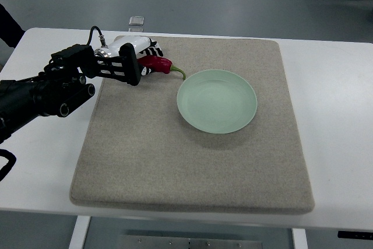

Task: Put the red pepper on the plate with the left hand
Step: 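Close the left hand fingers around the red pepper body, then carry the held pepper with the left hand over the green plate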

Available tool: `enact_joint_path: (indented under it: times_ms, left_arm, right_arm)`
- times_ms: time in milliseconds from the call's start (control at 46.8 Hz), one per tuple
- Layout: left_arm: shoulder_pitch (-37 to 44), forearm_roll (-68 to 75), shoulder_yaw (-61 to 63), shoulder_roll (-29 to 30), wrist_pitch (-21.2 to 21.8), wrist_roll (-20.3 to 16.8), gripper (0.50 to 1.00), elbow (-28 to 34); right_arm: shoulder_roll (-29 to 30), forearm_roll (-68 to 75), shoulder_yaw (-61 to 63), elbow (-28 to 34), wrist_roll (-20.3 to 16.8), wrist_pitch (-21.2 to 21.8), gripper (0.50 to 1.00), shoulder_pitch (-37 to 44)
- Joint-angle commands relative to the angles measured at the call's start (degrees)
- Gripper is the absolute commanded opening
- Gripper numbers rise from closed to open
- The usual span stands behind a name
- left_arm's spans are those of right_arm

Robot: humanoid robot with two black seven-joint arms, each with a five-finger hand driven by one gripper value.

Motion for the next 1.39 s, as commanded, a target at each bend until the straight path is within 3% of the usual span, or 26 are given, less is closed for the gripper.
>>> enact_joint_path:
  times_ms: [0,278,428,941,1368]
  left_arm:
    - [0.1,0.0,0.0,-0.3,-0.1,0.0,0.647,0.0]
    - [0.1,-0.1,0.0,-0.3,0.0,-0.3,0.585,0.0]
    - [0.1,-0.5,-0.1,-0.3,0.0,-0.3,0.500,-0.2]
    - [-0.3,-1.4,-1.3,0.0,0.2,-0.8,0.500,-1.1]
    - [-2.8,-4.2,-1.1,0.4,1.1,-1.0,0.500,-10.4]
  right_arm:
    - [0.0,0.0,0.0,0.0,0.0,0.0,0.932,0.0]
    - [0.0,0.0,0.0,0.0,0.0,0.0,0.932,0.0]
    - [0.0,0.0,0.0,0.0,0.0,0.0,0.932,0.0]
    - [0.0,0.0,0.0,0.0,0.0,0.0,0.932,0.0]
    - [0.0,0.0,0.0,0.0,0.0,0.0,0.932,0.0]
